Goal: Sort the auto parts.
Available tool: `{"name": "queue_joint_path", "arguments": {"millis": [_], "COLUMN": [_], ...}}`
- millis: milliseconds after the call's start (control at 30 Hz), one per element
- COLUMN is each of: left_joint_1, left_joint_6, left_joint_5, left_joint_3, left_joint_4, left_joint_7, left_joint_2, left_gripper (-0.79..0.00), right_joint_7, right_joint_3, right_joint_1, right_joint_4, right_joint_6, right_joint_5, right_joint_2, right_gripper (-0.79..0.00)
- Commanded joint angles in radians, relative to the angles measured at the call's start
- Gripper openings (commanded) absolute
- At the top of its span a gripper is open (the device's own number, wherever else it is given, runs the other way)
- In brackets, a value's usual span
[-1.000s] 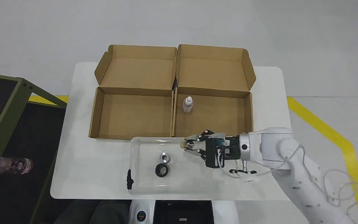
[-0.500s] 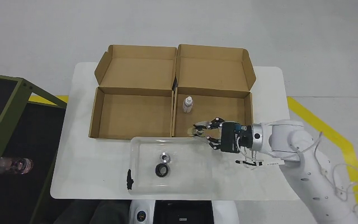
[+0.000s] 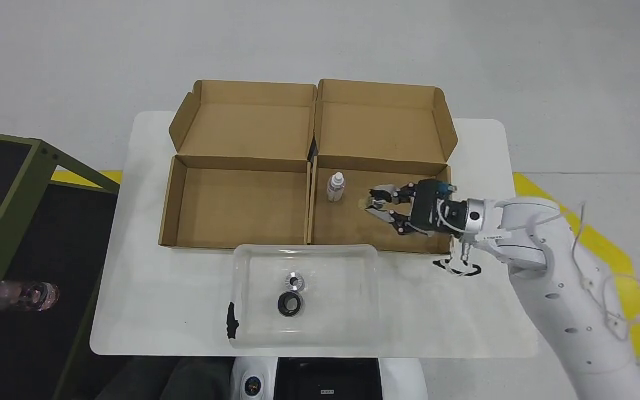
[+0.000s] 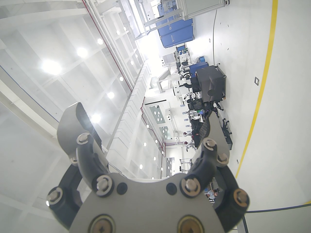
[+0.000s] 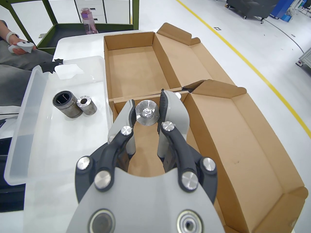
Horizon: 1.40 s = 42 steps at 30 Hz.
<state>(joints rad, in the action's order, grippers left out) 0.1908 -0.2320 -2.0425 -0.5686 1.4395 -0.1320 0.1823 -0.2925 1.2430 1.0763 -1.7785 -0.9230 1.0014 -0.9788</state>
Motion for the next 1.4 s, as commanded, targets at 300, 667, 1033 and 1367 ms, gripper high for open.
{"name": "queue_joint_path", "arguments": {"millis": [300, 667, 1033, 1367], "left_joint_1": [0.0, 0.0, 0.0, 0.0], "left_joint_6": [0.0, 0.0, 0.0, 0.0], "left_joint_5": [0.0, 0.0, 0.0, 0.0], "left_joint_3": [0.0, 0.0, 0.0, 0.0], "left_joint_4": [0.0, 0.0, 0.0, 0.0], "left_joint_7": [0.0, 0.0, 0.0, 0.0], "left_joint_2": [0.0, 0.0, 0.0, 0.0], "left_gripper": [0.0, 0.0, 0.0, 0.0], "right_joint_7": [-0.041, -0.06, -0.14, -0.144], "right_joint_3": [-0.103, -0.21, -0.274, -0.328], "right_joint_1": [-0.104, -0.214, -0.26, -0.281], "right_joint_4": [0.109, 0.255, 0.336, 0.4], "right_joint_6": [0.023, 0.046, 0.128, 0.181], "right_joint_5": [-0.023, -0.011, 0.06, 0.086], "right_joint_2": [-0.02, -0.049, -0.067, -0.087], "right_gripper": [-0.785, -0.785, -0.785, -0.785]}}
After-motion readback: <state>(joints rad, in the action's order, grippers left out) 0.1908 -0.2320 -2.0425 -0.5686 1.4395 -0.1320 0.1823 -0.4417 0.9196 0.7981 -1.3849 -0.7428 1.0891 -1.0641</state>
